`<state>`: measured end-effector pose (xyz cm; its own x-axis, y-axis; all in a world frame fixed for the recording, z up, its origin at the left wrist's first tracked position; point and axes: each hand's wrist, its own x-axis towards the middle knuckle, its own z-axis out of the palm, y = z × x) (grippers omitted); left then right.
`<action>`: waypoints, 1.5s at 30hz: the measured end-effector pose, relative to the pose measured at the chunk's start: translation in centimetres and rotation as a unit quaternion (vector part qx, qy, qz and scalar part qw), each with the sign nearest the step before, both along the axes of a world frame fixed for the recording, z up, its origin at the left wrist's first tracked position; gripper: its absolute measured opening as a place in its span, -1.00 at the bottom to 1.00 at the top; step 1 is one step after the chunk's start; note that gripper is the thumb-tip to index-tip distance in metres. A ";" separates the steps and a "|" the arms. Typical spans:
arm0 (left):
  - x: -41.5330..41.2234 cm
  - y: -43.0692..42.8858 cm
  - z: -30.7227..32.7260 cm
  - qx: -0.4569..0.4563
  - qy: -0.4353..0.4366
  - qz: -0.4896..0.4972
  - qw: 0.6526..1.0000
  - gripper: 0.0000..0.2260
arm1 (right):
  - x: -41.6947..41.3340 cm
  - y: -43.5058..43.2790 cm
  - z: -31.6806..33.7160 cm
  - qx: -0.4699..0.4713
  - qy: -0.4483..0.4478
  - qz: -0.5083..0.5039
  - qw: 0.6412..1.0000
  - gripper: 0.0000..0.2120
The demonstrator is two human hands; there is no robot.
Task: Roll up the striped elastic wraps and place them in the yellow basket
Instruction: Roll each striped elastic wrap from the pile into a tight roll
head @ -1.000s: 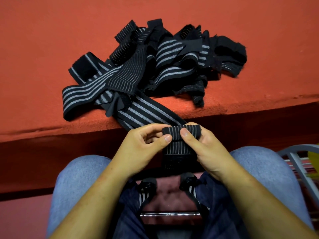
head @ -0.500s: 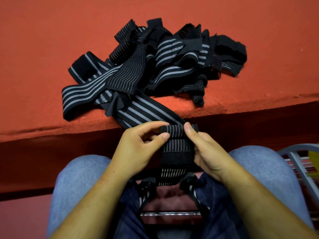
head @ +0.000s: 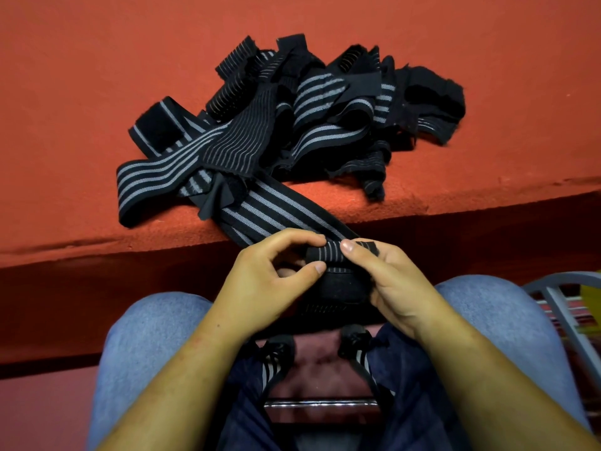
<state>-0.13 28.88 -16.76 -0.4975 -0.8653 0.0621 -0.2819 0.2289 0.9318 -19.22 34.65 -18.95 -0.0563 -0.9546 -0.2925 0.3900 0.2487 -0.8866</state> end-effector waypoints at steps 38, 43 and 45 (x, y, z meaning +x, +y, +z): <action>0.0 -0.4 -1.0 0.003 -0.061 -0.019 0.998 -0.73 | -0.2 0.2 -0.8 -0.053 0.159 0.023 0.985 -0.79; -0.1 -0.3 -1.0 0.035 0.000 -0.025 0.999 -0.76 | -0.1 0.1 -1.2 -0.024 0.091 0.011 0.995 -0.72; -0.1 -0.3 -1.0 0.043 0.018 -0.023 0.999 -0.76 | 0.1 0.1 -1.0 -0.011 0.048 0.011 0.999 -0.71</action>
